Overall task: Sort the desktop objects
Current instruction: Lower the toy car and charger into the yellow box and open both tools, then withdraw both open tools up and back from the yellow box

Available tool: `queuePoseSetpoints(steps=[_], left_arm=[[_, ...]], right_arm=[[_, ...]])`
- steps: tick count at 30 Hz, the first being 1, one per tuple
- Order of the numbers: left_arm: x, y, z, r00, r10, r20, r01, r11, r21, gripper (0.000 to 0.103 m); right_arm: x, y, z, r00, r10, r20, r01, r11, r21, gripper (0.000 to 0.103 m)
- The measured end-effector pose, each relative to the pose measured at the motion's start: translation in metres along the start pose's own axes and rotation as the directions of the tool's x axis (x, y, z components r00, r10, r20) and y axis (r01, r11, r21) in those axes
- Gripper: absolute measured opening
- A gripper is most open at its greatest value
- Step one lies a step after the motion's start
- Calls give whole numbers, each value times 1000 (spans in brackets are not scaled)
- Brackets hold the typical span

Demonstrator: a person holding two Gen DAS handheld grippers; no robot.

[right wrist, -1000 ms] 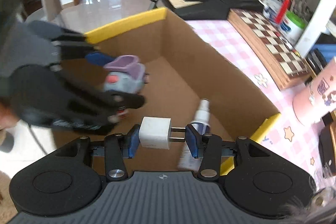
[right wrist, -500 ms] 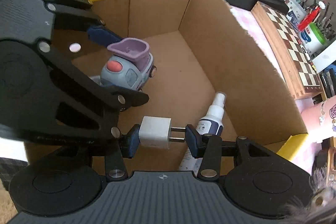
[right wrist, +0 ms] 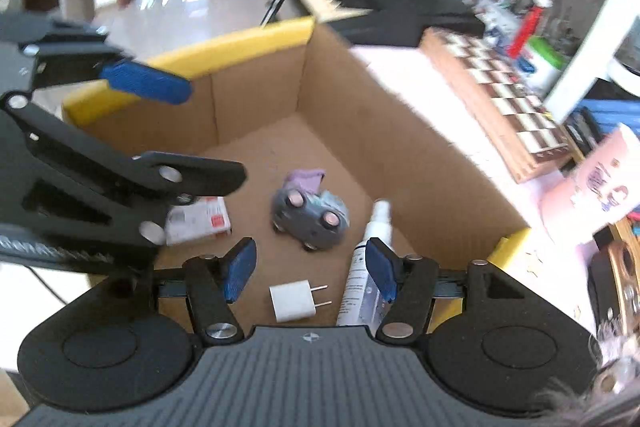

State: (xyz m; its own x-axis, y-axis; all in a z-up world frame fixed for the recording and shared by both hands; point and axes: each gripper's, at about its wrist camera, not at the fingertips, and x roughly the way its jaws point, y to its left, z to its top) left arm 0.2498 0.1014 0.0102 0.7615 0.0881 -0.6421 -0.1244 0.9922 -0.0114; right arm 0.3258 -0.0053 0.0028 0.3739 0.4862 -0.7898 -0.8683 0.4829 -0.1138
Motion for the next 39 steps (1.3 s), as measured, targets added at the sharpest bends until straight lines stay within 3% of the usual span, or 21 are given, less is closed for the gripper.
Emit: queuePoseSetpoints(steps=[6, 16, 20, 24, 29, 35, 39], left_arm=[[-38, 10, 4, 993, 17, 117, -10, 998, -66, 82], [-80, 13, -12, 976, 56, 209, -20, 985, -169, 89], [-94, 12, -25, 977, 62, 206, -23, 982, -186, 90], [-104, 17, -37, 978, 58, 201, -19, 981, -195, 90], [-115, 24, -52, 980, 57, 190, -17, 978, -206, 90], [-134, 29, -70, 973, 70, 219, -22, 976, -215, 90], [-146, 29, -81, 973, 69, 218, -24, 980, -199, 90]], right_arm=[[-50, -1, -13, 986, -96, 138, 72, 983, 171, 59], [-117, 13, -55, 917, -288, 276, 133, 873, 469, 59], [-129, 23, -73, 889, -361, 282, 164, 826, 540, 59], [-139, 31, -84, 874, -404, 271, 185, 791, 583, 59], [-145, 47, -90, 861, -442, 253, 221, 772, 596, 59], [-151, 76, -102, 860, -455, 232, 256, 778, 574, 59], [-156, 98, -115, 847, -487, 213, 285, 755, 591, 59]])
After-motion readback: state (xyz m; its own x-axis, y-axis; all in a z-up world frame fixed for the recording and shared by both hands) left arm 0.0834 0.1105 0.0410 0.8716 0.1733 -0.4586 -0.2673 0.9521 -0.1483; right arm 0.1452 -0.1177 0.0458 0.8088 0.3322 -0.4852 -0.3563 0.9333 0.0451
